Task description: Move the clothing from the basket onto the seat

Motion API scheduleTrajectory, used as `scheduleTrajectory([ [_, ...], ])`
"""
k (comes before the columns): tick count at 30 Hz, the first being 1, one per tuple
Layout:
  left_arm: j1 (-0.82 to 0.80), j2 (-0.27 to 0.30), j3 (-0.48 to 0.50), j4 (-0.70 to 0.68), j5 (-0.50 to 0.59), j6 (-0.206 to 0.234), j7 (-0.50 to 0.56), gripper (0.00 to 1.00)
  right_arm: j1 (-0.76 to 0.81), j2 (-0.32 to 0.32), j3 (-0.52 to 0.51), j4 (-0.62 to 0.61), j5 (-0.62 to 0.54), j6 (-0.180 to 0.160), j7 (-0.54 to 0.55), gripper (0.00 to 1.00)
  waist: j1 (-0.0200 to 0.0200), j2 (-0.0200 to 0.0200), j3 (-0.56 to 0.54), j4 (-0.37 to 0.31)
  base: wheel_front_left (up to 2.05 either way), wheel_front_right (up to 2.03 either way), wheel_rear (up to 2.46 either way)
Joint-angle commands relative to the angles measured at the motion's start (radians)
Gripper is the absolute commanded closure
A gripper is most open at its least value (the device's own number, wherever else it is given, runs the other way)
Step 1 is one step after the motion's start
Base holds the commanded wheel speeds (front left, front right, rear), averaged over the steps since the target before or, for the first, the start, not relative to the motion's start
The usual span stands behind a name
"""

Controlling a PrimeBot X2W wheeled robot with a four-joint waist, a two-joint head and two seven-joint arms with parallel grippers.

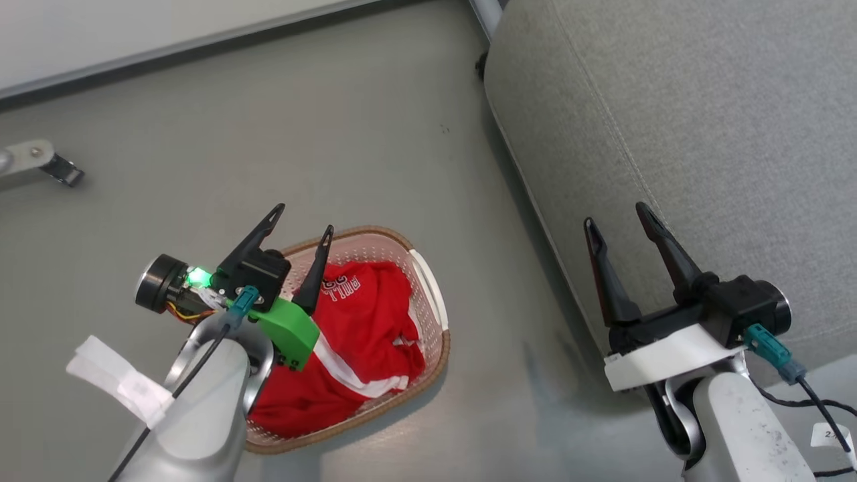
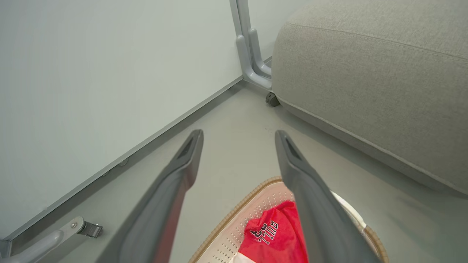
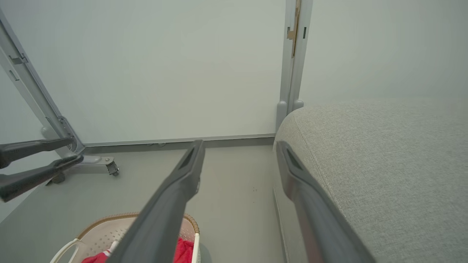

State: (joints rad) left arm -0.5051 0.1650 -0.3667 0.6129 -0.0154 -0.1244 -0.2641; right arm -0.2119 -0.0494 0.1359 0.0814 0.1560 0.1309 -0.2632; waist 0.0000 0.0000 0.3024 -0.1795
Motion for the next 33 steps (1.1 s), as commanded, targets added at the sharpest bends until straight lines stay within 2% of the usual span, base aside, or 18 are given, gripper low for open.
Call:
scheduleTrajectory([
  [1,-0.035,0.017,-0.010,0.022,0.002,-0.005,-0.001,0.00,-0.024,-0.002,0.003,-0.009,0.009,0.000,-0.002,0.00,0.0000,0.0000,0.122,-0.094,0.00,0.00,0.00],
  [15,-0.239,0.085,-0.174,0.304,-0.006,-0.006,-0.001,0.00,-0.139,-0.002,0.025,-0.072,0.039,0.000,-0.002,0.00,0.0000,0.0000,0.357,-0.157,0.00,0.00,0.00],
  [24,-0.360,0.106,-0.373,0.487,-0.019,-0.007,0.012,0.00,-0.179,-0.002,0.035,-0.093,0.047,0.000,-0.002,0.00,0.0000,0.0000,0.463,-0.169,0.00,0.00,0.00],
  [33,-0.466,0.123,-0.554,0.595,-0.073,-0.007,0.070,0.00,-0.209,-0.002,0.042,-0.112,0.057,0.000,-0.002,0.00,0.0000,0.0000,0.558,-0.173,0.00,0.00,0.00],
])
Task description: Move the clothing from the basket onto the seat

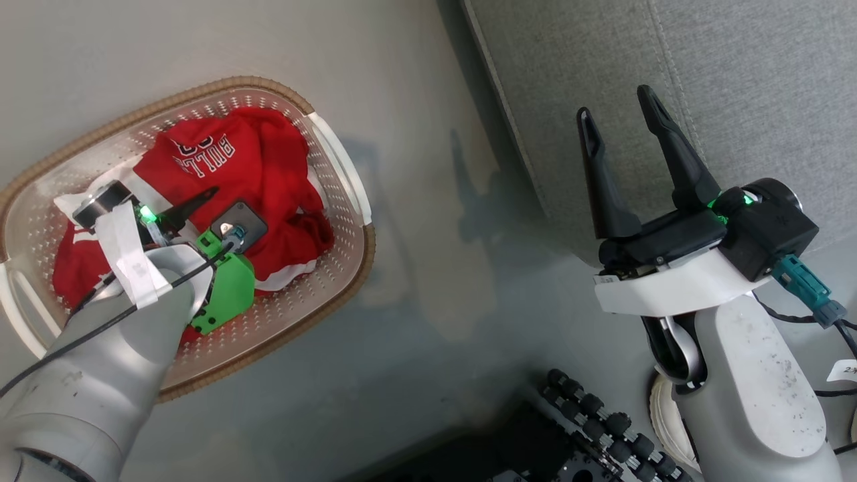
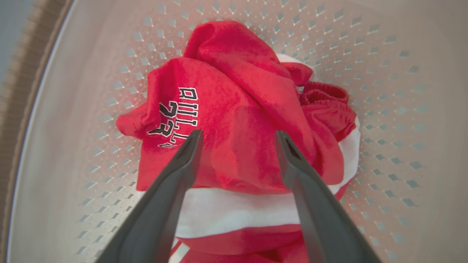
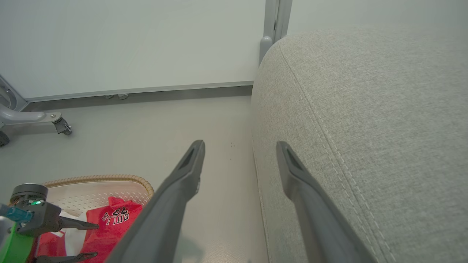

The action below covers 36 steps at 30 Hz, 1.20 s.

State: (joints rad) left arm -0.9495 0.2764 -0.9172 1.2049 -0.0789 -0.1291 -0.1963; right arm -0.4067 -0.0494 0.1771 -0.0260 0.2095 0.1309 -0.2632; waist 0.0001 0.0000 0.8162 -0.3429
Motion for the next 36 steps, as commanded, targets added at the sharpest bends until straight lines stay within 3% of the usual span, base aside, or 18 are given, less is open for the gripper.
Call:
scheduleTrajectory([
  [1,-0.032,0.015,-0.024,0.011,-0.016,-0.002,0.011,0.00,-0.018,-0.002,0.000,-0.009,0.005,0.000,-0.002,0.00,-0.0001,0.0000,0.057,-0.010,0.00,0.00,0.00],
  [14,-0.145,0.035,-0.219,0.056,-0.077,-0.002,0.136,0.00,-0.028,-0.002,-0.001,-0.052,0.011,0.000,-0.002,0.00,-0.0001,0.0000,0.170,-0.008,0.00,0.00,0.00],
  [24,-0.191,0.021,-0.290,0.076,-0.109,-0.002,0.274,0.00,-0.027,-0.002,-0.004,-0.101,-0.006,0.000,-0.002,0.00,-0.0001,0.0000,0.205,0.006,0.00,0.00,0.00],
  [25,-0.192,0.021,-0.292,0.078,-0.114,-0.002,0.281,0.46,-0.029,-0.002,-0.002,-0.104,-0.008,0.000,-0.002,0.00,-0.0001,0.0000,0.205,0.007,0.00,0.00,0.00],
  [27,-0.196,0.020,-0.299,0.078,-0.114,-0.002,0.281,1.00,-0.032,-0.002,-0.003,-0.108,-0.009,0.000,-0.002,0.00,-0.0001,0.0000,0.204,0.008,0.00,0.00,0.00],
  [36,-0.178,-0.002,-0.329,0.073,-0.144,-0.002,0.243,1.00,-0.036,-0.002,-0.010,-0.100,-0.015,0.000,-0.002,0.00,-0.0001,0.0000,0.166,0.017,0.00,0.00,0.00],
])
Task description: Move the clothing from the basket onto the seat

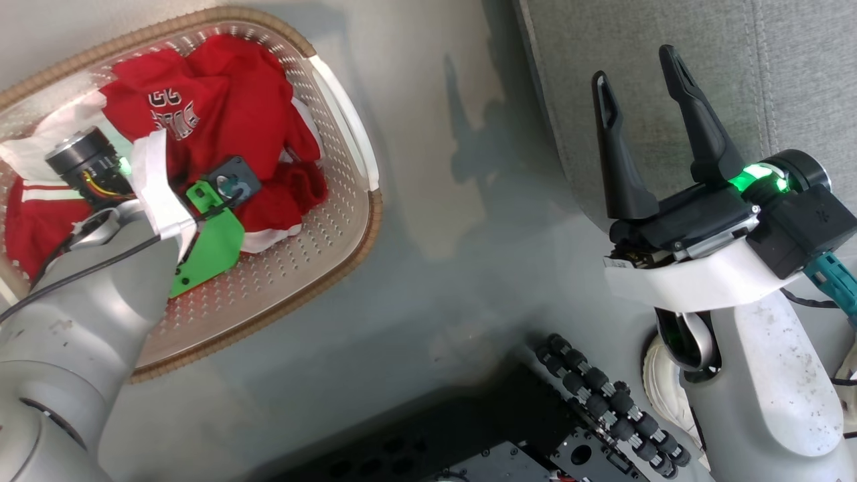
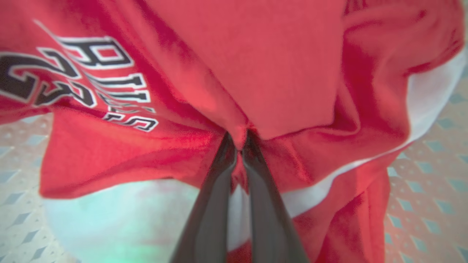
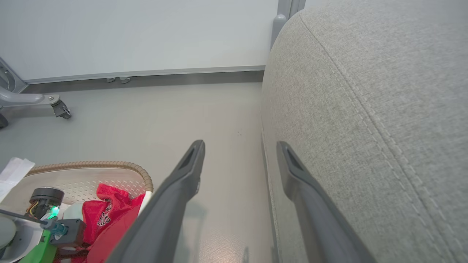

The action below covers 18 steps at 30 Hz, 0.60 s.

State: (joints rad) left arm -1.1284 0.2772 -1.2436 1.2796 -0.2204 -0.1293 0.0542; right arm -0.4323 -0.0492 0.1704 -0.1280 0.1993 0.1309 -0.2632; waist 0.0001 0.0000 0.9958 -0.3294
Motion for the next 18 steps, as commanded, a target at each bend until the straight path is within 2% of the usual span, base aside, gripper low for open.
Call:
scheduleTrajectory([
  [1,0.005,-0.007,-0.004,-0.005,-0.007,-0.001,-0.014,1.00,-0.010,-0.002,-0.004,0.001,-0.005,0.000,-0.002,0.00,-0.0001,0.0000,-0.021,0.005,0.00,0.00,0.00],
  [18,0.110,-0.136,-0.033,-0.087,-0.144,-0.001,-0.185,1.00,0.043,-0.003,-0.029,0.056,-0.061,0.000,-0.002,0.00,-0.0001,0.0000,-0.285,0.120,0.00,0.00,0.00],
])
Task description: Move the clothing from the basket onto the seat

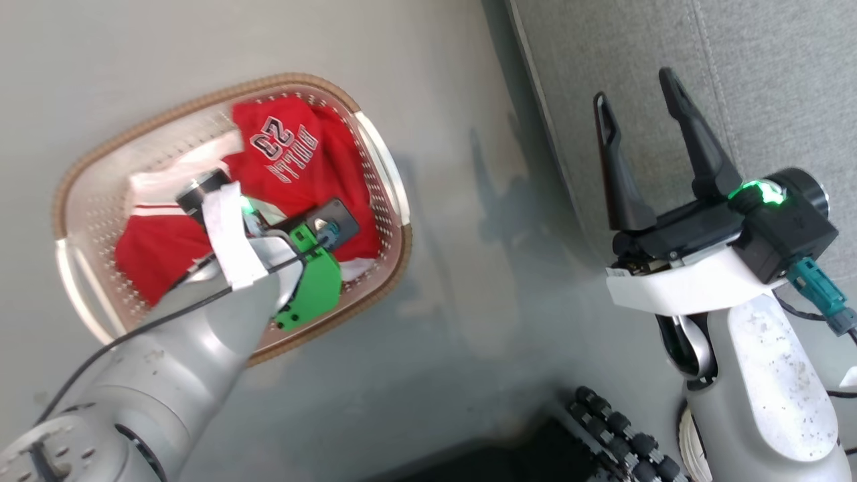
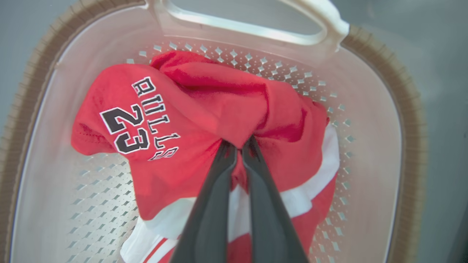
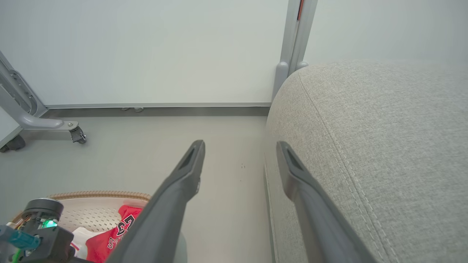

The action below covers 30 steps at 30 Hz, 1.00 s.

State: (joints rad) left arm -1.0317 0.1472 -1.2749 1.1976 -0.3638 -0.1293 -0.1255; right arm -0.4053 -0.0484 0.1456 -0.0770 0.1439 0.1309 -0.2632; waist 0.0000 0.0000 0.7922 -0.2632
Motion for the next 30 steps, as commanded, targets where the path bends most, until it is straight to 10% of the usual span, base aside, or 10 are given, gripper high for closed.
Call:
scheduleTrajectory([
  [1,0.018,-0.011,-0.002,-0.007,-0.010,-0.001,-0.015,1.00,0.020,-0.004,-0.005,0.008,-0.008,0.000,-0.002,0.00,0.0000,0.0000,-0.095,0.060,0.00,0.00,0.00],
  [15,0.112,-0.066,0.063,-0.068,-0.158,0.002,-0.141,1.00,0.124,-0.004,-0.035,0.051,-0.051,0.000,-0.002,0.00,0.0000,0.0000,-0.329,0.165,0.00,0.00,0.00],
  [30,0.249,0.014,0.311,-0.486,-0.116,0.087,-0.141,1.00,0.225,-0.004,-0.059,0.070,-0.063,0.000,-0.002,0.00,0.0000,0.0000,-0.518,0.227,0.00,0.00,0.00],
])
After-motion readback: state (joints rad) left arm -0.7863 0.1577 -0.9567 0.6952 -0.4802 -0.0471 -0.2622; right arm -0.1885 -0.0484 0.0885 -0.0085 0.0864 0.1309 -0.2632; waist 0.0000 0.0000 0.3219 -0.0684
